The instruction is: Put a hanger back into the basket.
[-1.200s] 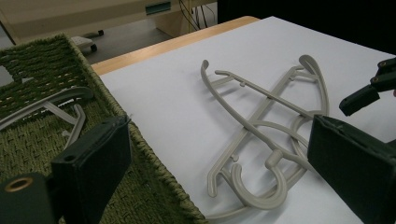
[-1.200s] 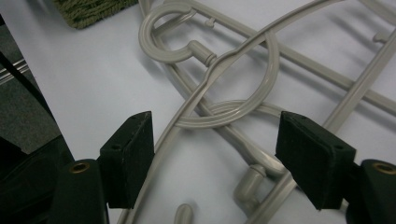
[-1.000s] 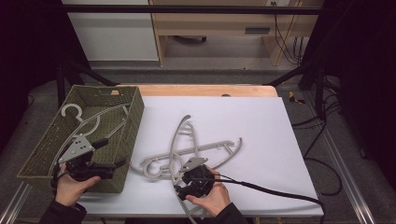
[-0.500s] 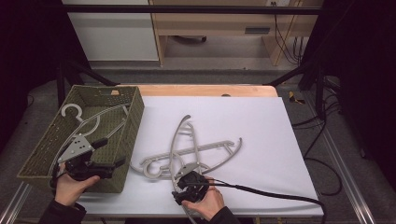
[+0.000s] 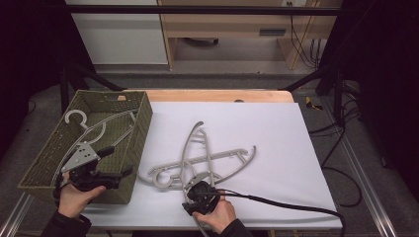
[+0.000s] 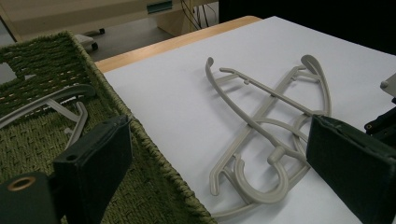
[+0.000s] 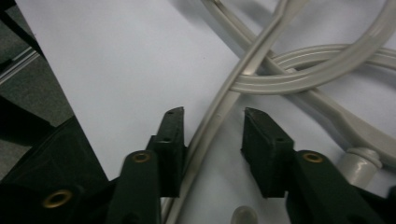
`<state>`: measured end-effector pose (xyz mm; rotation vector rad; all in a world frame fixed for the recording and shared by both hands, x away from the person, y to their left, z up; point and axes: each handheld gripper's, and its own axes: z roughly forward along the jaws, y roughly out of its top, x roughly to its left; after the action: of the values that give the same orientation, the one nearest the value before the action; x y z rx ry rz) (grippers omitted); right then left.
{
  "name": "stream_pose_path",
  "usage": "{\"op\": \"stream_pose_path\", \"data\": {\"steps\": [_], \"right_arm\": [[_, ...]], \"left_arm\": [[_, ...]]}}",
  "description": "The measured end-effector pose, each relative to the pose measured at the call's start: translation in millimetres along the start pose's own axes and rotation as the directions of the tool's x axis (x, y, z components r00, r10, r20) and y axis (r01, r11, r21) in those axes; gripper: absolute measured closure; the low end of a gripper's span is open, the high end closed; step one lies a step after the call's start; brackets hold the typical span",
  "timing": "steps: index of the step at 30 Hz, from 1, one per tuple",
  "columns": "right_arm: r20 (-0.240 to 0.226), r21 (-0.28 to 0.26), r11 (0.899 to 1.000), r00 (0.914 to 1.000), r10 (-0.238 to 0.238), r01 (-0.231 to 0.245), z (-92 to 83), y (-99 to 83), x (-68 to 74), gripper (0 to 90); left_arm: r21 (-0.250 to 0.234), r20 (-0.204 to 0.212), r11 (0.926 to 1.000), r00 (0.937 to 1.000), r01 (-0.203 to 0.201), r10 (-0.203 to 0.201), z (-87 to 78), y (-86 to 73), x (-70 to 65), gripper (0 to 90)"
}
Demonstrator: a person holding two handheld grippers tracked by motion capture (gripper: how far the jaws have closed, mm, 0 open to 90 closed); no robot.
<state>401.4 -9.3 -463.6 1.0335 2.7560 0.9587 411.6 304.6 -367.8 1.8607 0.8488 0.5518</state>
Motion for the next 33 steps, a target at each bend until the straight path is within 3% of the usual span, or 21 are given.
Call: {"op": "stream_pose_path", "data": {"steps": [2,19,33], "right_arm": [[-0.009,0.007,1.0,1.0,0.002,-0.002,-1.0,0.3,-0.1,67.5],[0.027,0.101,0.994,0.9992,0.028,-0.031,-12.0,1.5,-6.9,75.3],[0.034,0.101,0.991,0.9956,0.087,-0.09,-26.4,-7.7,-22.5,80.4]], "left_arm": [[0.001,0.001,1.0,1.0,0.0,0.0,0.2,-0.1,0.0,6.9],[0.001,0.0,1.0,1.0,0.0,0.0,0.0,-0.2,-0.4,7.2],[0.009,0.006,1.0,1.0,-0.005,0.005,2.2,-0.8,-2.1,7.3]]}}
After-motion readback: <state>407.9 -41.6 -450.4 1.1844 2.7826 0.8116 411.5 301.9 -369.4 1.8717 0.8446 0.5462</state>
